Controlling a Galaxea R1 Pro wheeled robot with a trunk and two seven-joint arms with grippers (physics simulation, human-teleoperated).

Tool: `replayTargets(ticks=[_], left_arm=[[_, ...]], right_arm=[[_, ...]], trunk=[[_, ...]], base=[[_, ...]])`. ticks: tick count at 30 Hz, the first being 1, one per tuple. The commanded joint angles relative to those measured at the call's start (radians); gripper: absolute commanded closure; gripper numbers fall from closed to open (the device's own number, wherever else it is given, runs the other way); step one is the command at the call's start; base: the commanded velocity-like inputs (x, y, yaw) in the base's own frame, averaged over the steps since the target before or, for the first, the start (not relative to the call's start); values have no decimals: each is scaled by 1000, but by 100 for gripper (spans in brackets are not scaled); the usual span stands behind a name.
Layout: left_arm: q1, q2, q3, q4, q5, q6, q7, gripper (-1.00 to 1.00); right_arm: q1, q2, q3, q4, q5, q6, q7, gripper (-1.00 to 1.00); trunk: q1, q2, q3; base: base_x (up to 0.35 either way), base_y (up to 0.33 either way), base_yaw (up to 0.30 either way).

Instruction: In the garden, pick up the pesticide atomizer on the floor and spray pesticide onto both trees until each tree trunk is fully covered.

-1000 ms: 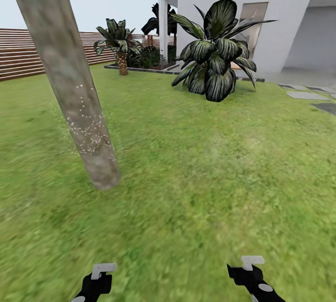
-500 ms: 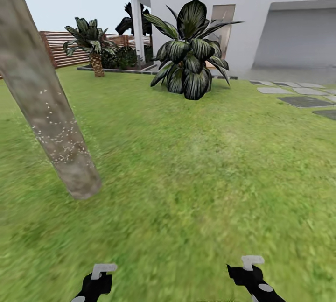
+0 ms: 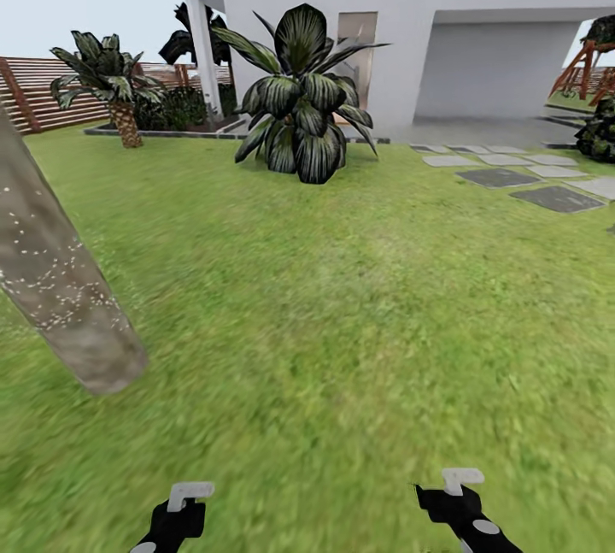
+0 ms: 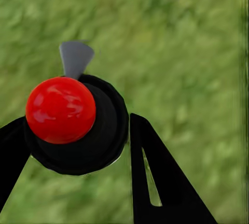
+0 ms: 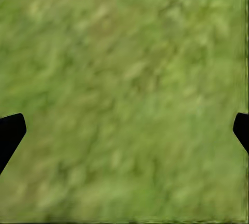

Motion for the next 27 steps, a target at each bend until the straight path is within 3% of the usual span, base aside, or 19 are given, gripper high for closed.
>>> replayTargets(ticks=[1,9,15,27], left_arm=[[0,0,0,0,0,0,0,100],[0,0,-1,1,0,-1,5,100],[0,-1,-1,1,-1,-2,6,100],[0,-2,-2,1,-2,-2,5,100]], right_arm=[[0,0,0,0,0,0,0,-100],[0,0,1,-1,0,0,0,-100],[0,1,0,1,0,0,0,-100],[0,2,0,1,0,0,0,-100]], trunk=[[0,0,0],[0,0,0],[0,0,0],[0,0,0]], base=[[0,0,-300],[-24,0,-300],[-310,15,-101],[-337,1,-259]])
